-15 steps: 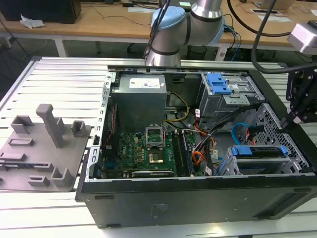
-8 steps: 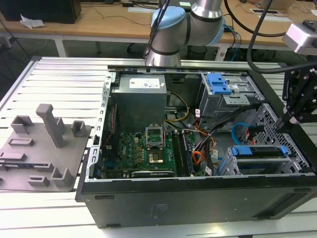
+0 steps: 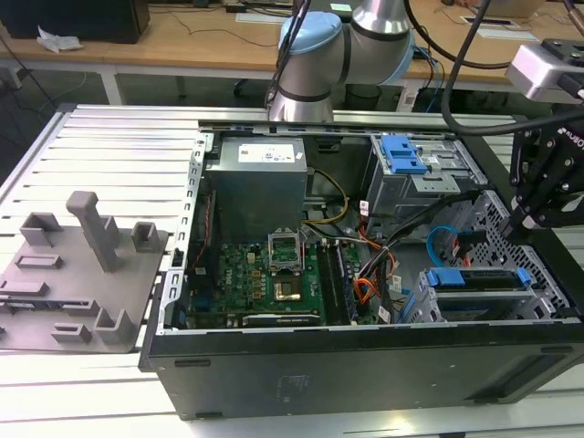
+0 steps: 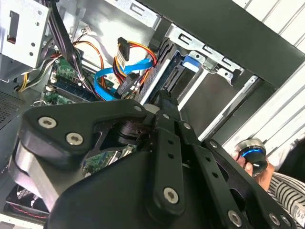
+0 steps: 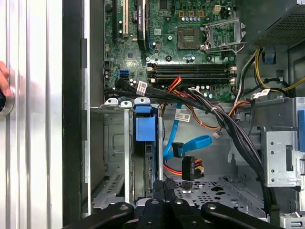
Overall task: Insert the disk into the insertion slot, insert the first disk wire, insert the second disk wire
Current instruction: 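Insert the first disk wire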
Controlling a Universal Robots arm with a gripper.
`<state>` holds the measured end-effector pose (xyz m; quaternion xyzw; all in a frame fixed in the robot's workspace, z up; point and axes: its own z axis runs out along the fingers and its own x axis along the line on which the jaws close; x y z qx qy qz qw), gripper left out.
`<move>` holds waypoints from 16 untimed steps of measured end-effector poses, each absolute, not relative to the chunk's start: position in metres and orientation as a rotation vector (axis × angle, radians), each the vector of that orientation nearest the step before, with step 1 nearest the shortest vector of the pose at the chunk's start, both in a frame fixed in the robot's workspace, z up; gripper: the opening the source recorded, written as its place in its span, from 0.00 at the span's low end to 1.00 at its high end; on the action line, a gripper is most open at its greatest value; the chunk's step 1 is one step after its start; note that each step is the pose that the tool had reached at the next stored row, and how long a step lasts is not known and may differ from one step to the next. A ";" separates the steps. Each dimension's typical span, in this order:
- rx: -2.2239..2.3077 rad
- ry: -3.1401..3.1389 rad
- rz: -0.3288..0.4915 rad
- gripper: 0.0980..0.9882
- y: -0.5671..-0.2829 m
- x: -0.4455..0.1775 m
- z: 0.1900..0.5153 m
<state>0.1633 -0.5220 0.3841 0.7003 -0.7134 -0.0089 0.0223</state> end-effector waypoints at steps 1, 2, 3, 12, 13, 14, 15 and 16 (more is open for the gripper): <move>2.169 -2.210 -0.027 0.01 -0.522 0.163 0.384; 2.169 -2.210 -0.027 0.02 -0.522 0.163 0.384; 2.169 -2.210 -0.027 0.08 -0.522 0.163 0.384; 2.167 -2.211 -0.027 0.16 -0.500 0.156 0.372; 2.167 -2.211 -0.027 0.16 -0.498 0.156 0.370; 2.168 -2.211 -0.027 0.16 -0.495 0.155 0.368; 2.167 -2.211 -0.027 0.16 -0.494 0.154 0.366; 2.167 -2.211 -0.027 0.16 -0.494 0.154 0.365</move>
